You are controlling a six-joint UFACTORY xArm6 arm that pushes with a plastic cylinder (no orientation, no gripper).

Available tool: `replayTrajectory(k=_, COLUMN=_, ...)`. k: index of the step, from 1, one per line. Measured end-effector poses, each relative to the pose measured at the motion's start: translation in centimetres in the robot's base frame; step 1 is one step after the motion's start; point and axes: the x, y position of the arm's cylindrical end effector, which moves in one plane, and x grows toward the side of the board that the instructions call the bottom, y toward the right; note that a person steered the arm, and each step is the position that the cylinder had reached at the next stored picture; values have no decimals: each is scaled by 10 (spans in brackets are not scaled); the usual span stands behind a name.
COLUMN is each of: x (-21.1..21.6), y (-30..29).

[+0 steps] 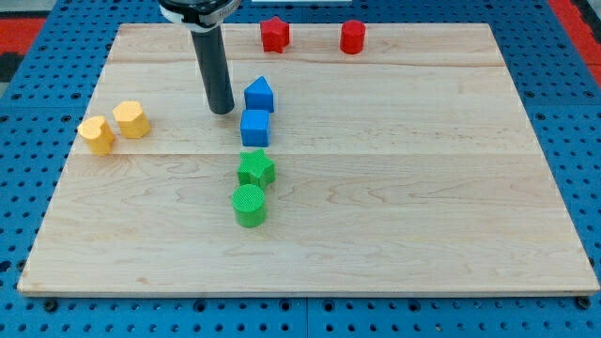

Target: Slide the blue triangle away from the blue cube

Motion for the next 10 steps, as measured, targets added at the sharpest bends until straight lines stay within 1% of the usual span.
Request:
replayTrajectory(k=1, x=-18, y=4)
replayTrajectory(k=2, x=-5, y=72)
replayTrajectory(k=3, x=0, y=165)
replayTrajectory(k=5, x=-4, y=210)
replayTrajectory(k=6, x=-7, y=222)
replayTrajectory(k=8, x=-30, y=208)
replayTrajectory(k=9, x=-20, y=257)
replayTrajectory(k=10, x=-20, y=220)
